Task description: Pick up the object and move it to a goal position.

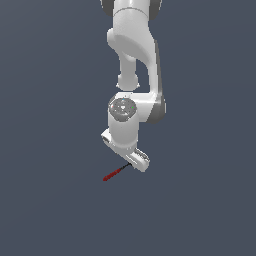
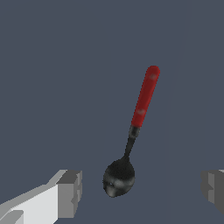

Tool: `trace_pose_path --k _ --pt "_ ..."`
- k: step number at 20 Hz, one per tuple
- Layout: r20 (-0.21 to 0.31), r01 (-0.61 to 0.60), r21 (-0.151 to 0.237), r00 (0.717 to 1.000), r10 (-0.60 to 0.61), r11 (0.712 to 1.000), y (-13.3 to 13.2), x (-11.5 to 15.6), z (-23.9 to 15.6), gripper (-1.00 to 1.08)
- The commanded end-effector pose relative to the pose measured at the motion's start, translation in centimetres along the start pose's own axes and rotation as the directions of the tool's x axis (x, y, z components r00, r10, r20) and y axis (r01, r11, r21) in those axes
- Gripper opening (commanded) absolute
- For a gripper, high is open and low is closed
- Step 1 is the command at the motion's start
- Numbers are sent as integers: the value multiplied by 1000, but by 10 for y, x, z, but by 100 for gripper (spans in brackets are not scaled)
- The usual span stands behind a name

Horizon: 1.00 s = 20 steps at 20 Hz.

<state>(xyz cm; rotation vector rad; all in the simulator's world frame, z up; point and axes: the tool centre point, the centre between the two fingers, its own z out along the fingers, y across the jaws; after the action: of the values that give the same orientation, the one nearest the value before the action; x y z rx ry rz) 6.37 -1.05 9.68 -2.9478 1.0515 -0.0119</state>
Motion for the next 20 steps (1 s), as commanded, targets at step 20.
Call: trace_pose_path --k 20 --pt "0 -237 -14 971 237 971 4 18 39 100"
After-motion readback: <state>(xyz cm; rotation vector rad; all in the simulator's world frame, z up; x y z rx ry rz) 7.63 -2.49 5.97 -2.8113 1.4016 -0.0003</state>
